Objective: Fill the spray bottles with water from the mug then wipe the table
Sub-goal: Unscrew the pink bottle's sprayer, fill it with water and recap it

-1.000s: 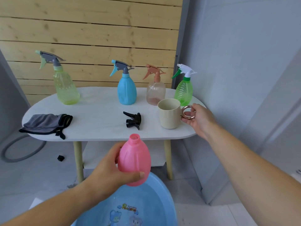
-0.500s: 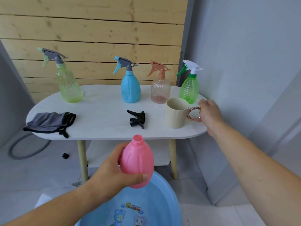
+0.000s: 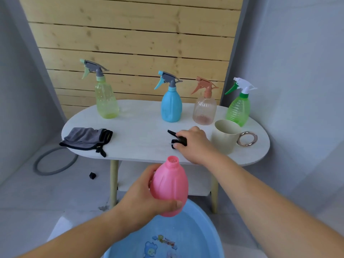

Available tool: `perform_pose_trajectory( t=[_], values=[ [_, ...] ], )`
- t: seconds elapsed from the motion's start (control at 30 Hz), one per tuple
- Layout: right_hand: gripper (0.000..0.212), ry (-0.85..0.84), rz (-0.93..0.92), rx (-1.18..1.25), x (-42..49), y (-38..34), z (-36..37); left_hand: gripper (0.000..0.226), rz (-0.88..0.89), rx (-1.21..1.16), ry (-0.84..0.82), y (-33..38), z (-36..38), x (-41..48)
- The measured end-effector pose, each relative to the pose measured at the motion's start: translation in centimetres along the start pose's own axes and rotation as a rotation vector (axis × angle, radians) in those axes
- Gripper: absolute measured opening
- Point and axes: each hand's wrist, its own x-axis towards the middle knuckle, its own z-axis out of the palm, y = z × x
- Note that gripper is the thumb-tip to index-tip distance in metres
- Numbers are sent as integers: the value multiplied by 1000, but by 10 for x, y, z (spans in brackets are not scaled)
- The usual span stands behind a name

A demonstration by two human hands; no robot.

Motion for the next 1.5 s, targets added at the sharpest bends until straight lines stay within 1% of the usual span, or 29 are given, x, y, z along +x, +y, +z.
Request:
perform_pose_trajectory(
  t=[0.07, 0.13, 0.2, 0.27, 0.33, 0.4, 0.47, 0.57, 0.63, 0.7, 0.83, 0.97, 1.07, 1.17, 1.23, 1.37, 1.5],
  values=[
    [47, -17, 22, -95, 8, 0, 15, 84, -4, -20, -1, -2, -6, -2],
    [44, 7, 44, -141, 13, 2, 23, 84, -14, -32, -3, -3, -12, -4],
    [37, 15, 63, -107, 14, 3, 24, 85, -11, -28, -4, -2, -16, -5],
    [29, 27, 38, -5, 14, 3, 16, 84, -6, -31, 10, 1, -19, -7],
    [23, 88, -41, 173, 8, -7, -2, 82, -6, -36, 27, 4, -23, -10],
    [24, 159, -95, 316, -4, -19, -27, 83, -12, -41, 32, 4, -28, -13],
    [29, 251, -138, 349, -19, -30, -51, 86, -26, -40, 34, 5, -32, -17],
    [33, 368, -223, 216, -47, -38, -82, 86, -42, -32, 21, 7, -36, -26],
    [33, 400, -244, 132, -66, -40, -99, 87, -38, -21, 19, 9, -37, -31],
    [35, 402, -255, 105, -83, -42, -110, 88, -35, -10, 23, 12, -36, -36],
    [37, 449, -292, 59, -106, -49, -115, 89, -32, 4, 17, 14, -34, -42],
    [38, 498, -322, -39, -119, -54, -116, 89, -16, 19, 7, 16, -31, -46],
    [41, 524, -403, -81, -123, -57, -112, 87, -2, 33, -11, 18, -28, -48],
    [44, 473, -489, -104, -127, -61, -96, 86, 4, 50, -24, 19, -26, -48],
    [44, 384, -518, -64, -130, -63, -83, 86, 7, 52, -32, 19, -24, -47],
    [42, 172, -447, 95, -138, -66, -70, 86, 14, 38, -32, 20, -20, -44],
    [41, 67, -441, 251, -135, -68, -61, 85, 22, 30, -22, 21, -17, -41]
  ],
)
